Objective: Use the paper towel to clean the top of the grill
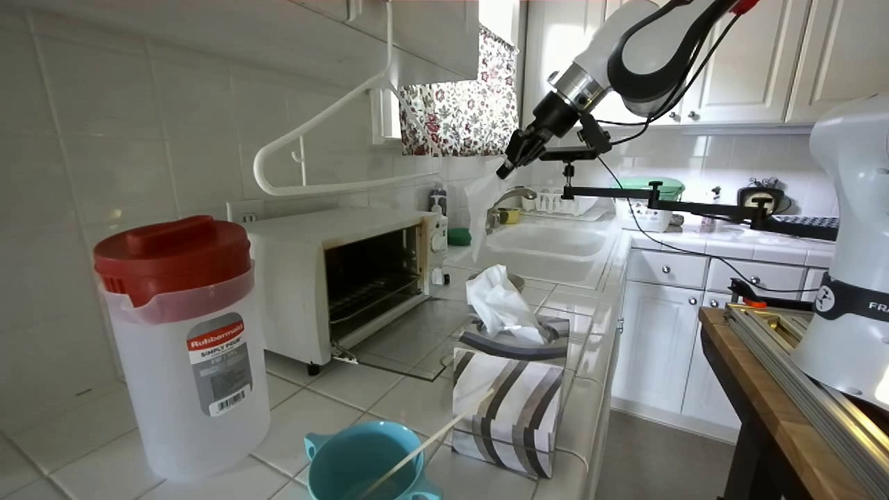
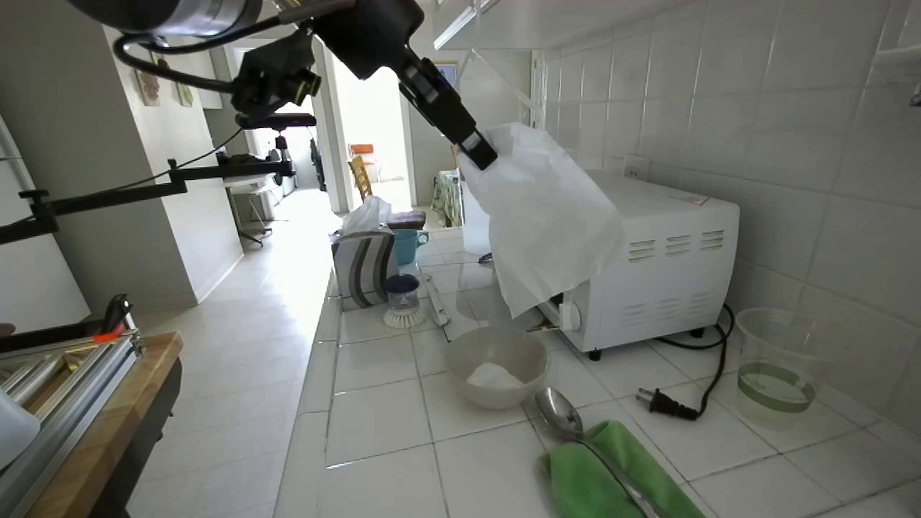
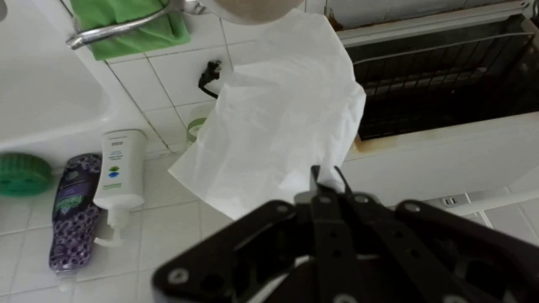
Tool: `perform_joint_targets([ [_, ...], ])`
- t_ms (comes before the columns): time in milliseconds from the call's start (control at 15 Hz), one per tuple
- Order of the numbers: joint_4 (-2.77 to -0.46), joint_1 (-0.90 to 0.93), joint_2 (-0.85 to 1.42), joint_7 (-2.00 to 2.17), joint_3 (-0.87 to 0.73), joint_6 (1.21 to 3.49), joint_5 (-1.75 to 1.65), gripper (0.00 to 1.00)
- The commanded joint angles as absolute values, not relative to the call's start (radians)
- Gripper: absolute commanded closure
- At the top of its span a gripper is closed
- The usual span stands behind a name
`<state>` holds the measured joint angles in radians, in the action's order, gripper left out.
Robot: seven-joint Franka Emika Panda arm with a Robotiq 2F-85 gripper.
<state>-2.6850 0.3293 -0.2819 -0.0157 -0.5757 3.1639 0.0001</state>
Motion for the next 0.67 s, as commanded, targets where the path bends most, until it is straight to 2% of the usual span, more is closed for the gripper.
perform_joint_targets([
  [0, -2.685, 0.329, -0.282, -0.016, -0.576, 3.164, 0.000, 1.00],
  [600, -2.588, 0.457, -0.203, -0.088, -0.730, 3.239, 0.008, 1.00],
])
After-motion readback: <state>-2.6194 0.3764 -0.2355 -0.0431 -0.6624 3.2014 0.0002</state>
